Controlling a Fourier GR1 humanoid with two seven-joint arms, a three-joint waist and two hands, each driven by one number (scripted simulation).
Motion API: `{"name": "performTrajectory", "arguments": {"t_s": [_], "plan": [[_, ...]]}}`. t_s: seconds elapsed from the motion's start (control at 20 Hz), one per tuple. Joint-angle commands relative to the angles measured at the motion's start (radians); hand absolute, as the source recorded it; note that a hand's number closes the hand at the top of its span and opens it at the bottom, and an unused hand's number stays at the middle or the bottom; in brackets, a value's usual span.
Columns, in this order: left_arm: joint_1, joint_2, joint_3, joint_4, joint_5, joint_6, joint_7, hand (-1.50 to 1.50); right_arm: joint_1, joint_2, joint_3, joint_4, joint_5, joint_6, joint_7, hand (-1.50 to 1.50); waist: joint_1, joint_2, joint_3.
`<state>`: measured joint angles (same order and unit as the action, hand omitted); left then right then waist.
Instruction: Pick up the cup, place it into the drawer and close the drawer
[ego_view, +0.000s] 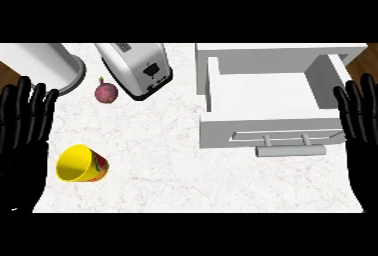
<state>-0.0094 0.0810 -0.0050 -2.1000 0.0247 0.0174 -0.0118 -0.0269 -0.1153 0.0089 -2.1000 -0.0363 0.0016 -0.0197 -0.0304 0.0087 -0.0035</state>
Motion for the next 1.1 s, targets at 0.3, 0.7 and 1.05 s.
{"name": "performTrajectory", "arguments": {"t_s": [0.3, 0.7, 1.05], "plan": [[0.061, -0.059, 0.119, 0.024, 0.075, 0.07, 0.02, -1.5, 0.065, 0.025, 0.047, 0.039, -0.064, 0.061, 0.039, -1.5, 0.043, -0.008, 0.003], [0.074, -0.065, 0.07, -0.007, 0.053, 0.121, 0.054, -1.5, 0.009, 0.056, 0.061, 0.003, -0.041, 0.033, 0.12, -1.5, 0.032, -0.009, 0.003], [-0.043, -0.027, 0.151, 0.15, 0.093, 0.117, 0.02, -1.5, -0.02, 0.022, -0.011, 0.041, -0.096, 0.091, 0.105, -1.5, 0.029, -0.009, 0.003]]}}
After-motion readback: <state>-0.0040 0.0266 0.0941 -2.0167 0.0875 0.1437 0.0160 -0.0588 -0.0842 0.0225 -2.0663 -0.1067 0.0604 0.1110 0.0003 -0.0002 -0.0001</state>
